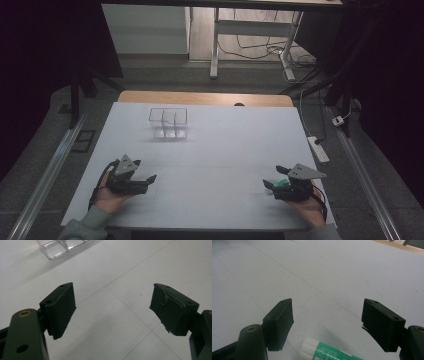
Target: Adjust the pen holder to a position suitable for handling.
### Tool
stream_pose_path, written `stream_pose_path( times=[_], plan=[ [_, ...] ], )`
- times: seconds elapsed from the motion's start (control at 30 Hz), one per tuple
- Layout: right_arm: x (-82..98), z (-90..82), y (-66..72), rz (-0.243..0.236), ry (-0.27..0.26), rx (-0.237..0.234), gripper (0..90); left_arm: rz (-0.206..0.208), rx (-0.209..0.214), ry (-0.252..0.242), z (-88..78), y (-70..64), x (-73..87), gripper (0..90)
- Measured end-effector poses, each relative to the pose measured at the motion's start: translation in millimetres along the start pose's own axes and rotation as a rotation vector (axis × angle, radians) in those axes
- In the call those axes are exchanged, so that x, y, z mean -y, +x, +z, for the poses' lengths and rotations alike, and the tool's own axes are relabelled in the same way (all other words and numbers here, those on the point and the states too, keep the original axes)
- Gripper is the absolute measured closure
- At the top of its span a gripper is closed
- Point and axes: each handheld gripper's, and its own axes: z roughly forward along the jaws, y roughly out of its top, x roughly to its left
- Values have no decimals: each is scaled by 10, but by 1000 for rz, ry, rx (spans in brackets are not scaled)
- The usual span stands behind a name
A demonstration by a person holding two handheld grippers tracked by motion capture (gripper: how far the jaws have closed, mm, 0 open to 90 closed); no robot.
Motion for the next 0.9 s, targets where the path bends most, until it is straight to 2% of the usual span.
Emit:
stream_pose_path(
  times=[0.13, 0.37, 0.5, 0.6, 0.67, 0.73, 0.87, 0.9],
  plan=[
    [-5, -2, -16, 17, -13, -2, 252, -6, -9, 1, -1, 1, -10, 201],
    [-8, 3, -20, 9, -12, -4, 255, -24, -14, 9, 37, 60, -93, 217],
    [-6, 5, -30, 13, -15, -11, 256, -23, -34, 35, 123, 142, -159, 218],
    [-7, 0, -28, 16, -19, -8, 256, -26, -29, 36, 153, 184, -182, 220],
    [-5, 7, -25, 14, -14, -6, 257, -9, -29, 58, 221, 250, -235, 220],
    [-7, 6, -23, 18, -6, -2, 257, -8, -27, 54, 256, 295, -283, 223],
    [-7, 5, -28, 38, -20, -22, 257, 0, -30, 56, 302, 370, -363, 231],
    [-6, -4, -31, 45, -18, -18, 257, -10, -29, 50, 332, 427, -406, 241]
  ],
)
